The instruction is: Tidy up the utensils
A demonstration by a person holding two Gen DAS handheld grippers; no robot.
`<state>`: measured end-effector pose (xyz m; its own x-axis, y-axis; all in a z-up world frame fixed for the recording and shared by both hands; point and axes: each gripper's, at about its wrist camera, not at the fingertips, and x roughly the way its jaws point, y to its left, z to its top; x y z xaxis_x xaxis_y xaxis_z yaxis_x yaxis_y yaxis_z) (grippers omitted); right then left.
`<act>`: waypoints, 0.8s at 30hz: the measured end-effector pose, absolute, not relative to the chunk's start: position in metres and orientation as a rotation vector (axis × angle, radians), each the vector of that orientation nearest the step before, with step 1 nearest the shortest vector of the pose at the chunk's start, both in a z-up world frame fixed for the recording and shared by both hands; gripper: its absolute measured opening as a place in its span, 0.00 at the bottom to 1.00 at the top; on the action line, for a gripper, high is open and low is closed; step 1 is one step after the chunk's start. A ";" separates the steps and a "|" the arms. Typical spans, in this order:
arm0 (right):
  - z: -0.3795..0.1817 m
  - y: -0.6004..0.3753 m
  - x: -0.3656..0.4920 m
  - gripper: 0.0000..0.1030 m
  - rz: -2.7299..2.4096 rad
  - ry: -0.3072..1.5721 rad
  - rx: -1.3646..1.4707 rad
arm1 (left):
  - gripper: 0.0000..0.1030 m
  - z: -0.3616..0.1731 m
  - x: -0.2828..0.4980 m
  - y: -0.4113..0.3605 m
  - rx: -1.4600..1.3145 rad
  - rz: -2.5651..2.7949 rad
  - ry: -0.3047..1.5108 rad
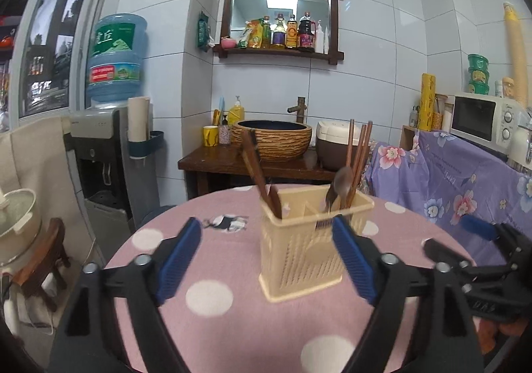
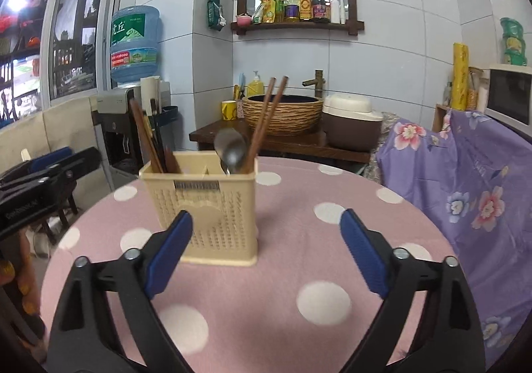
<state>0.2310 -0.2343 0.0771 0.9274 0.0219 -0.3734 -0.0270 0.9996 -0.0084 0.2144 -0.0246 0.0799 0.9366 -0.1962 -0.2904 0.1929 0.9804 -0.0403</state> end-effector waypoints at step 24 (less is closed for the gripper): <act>0.010 -0.184 0.002 0.94 0.138 0.302 -0.015 | 0.95 0.008 0.020 0.026 -0.080 -0.129 0.250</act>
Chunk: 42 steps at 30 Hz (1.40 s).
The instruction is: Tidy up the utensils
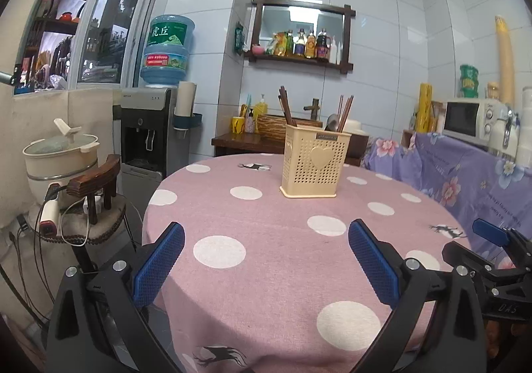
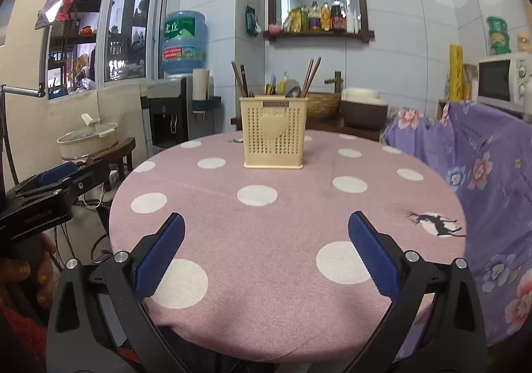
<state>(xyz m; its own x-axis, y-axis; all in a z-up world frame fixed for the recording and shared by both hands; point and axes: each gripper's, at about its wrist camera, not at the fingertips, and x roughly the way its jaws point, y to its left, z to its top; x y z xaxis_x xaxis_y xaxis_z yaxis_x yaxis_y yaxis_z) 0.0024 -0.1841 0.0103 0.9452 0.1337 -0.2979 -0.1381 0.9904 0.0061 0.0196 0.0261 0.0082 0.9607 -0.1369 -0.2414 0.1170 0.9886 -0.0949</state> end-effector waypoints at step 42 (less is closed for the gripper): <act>0.018 -0.189 -0.010 0.94 0.130 0.256 0.004 | 0.95 0.009 0.004 0.015 -0.045 -0.175 0.224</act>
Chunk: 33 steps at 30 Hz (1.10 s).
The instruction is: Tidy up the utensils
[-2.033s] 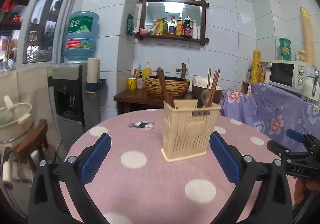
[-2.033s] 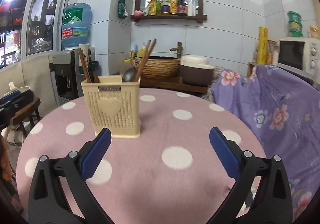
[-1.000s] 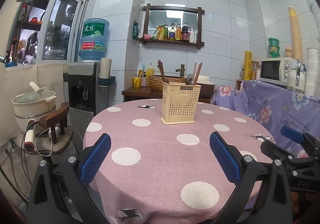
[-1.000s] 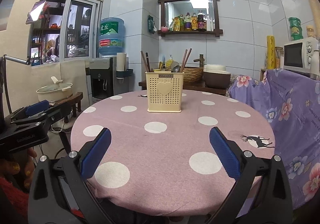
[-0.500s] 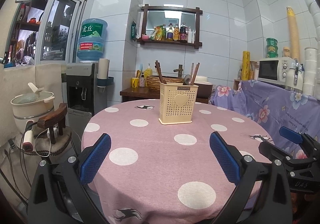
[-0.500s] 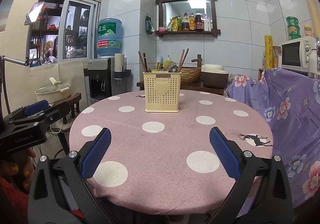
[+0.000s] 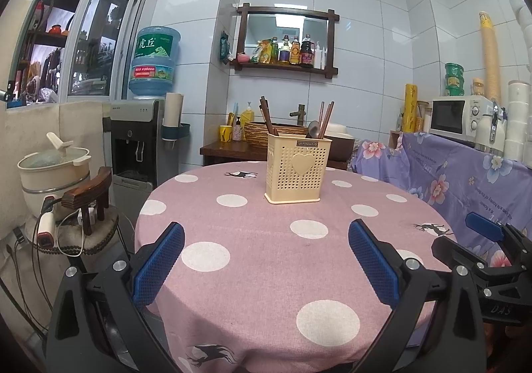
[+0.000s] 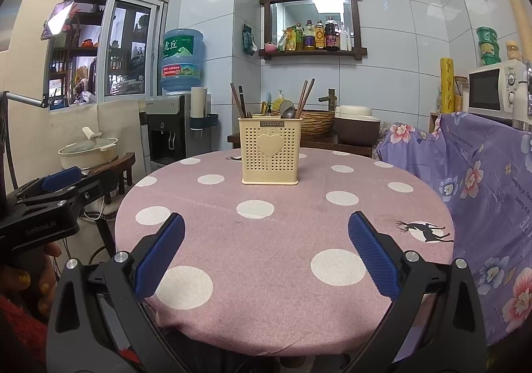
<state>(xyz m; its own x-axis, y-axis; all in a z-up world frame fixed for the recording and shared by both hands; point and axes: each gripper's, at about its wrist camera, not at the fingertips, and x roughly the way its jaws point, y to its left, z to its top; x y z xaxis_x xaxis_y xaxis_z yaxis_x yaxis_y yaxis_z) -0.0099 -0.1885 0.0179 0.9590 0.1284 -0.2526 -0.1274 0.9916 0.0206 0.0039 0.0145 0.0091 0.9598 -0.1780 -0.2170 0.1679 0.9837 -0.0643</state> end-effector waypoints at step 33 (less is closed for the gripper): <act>0.017 -0.189 -0.010 0.94 0.132 0.267 0.005 | 0.95 0.009 0.009 0.022 -0.079 -0.183 0.263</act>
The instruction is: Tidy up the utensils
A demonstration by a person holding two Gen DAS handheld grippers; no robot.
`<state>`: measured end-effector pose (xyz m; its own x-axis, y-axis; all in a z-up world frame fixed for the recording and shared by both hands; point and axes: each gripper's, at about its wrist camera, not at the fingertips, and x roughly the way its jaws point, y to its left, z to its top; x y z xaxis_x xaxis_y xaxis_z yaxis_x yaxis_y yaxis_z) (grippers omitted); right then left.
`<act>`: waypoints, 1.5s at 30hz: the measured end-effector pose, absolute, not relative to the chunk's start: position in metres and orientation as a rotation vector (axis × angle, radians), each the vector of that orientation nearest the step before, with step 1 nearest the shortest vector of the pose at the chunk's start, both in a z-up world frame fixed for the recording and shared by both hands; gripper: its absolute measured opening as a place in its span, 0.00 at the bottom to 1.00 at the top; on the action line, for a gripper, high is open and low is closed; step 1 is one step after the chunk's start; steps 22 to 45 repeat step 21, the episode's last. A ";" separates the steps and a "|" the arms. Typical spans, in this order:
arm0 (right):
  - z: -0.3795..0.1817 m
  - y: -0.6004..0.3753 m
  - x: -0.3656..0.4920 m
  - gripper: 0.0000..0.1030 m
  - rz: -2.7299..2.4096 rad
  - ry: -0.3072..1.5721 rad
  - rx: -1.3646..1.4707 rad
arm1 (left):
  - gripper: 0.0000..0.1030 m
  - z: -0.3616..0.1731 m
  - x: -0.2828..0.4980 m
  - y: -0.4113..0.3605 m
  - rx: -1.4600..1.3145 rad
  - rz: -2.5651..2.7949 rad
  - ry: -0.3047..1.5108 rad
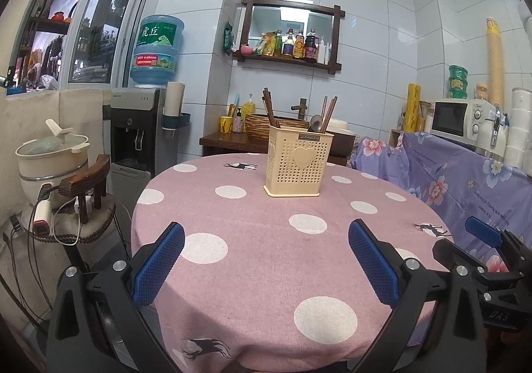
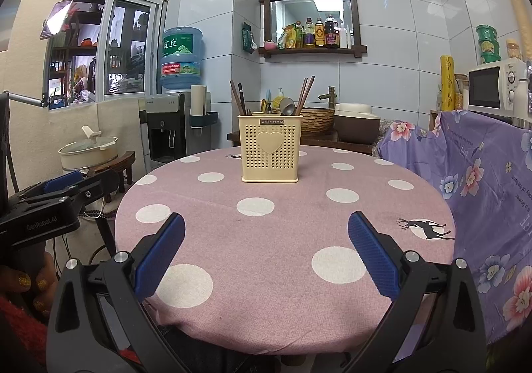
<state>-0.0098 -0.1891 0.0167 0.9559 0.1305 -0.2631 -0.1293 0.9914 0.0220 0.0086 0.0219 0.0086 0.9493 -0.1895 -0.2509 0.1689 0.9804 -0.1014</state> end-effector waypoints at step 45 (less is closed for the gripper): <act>0.014 -0.189 -0.009 0.94 0.130 0.271 0.009 | 0.95 0.007 0.011 0.024 -0.077 -0.170 0.287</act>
